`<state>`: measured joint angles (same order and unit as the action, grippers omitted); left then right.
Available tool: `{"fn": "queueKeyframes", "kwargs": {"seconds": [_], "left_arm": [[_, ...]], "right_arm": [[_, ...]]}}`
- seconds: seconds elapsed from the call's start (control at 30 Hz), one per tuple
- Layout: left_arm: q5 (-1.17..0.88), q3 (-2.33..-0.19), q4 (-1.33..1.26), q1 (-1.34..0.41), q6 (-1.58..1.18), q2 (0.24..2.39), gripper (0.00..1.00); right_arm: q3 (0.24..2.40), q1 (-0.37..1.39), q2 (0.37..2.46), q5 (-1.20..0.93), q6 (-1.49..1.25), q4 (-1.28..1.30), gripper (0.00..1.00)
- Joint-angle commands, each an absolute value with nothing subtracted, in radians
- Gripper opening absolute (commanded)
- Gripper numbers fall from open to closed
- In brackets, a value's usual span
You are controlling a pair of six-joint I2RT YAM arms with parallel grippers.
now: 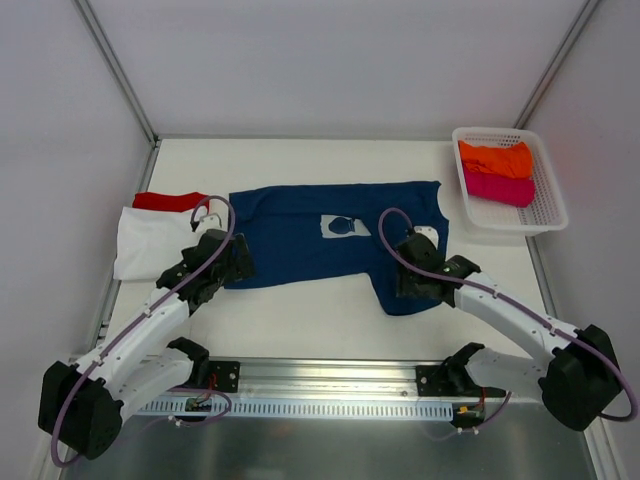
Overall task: Fold and stack the t-shirts
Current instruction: Fold the tshirt
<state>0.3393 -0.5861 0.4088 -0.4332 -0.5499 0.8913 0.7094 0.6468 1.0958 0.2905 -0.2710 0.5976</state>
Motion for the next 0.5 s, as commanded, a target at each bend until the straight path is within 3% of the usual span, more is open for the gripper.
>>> {"fn": "queueKeyframes", "kwargs": {"seconds": [0.0,0.47], "left_arm": [[0.403,-0.572,0.417,-0.443,-0.580,0.911,0.99],[0.310,-0.555,0.290,-0.443,-0.548,1.040,0.99]], "right_arm": [[0.730,0.681,1.120,0.411,-0.347,0.652,0.50],[0.735,0.724,1.256,0.583,-0.428,0.761,0.53]]}}
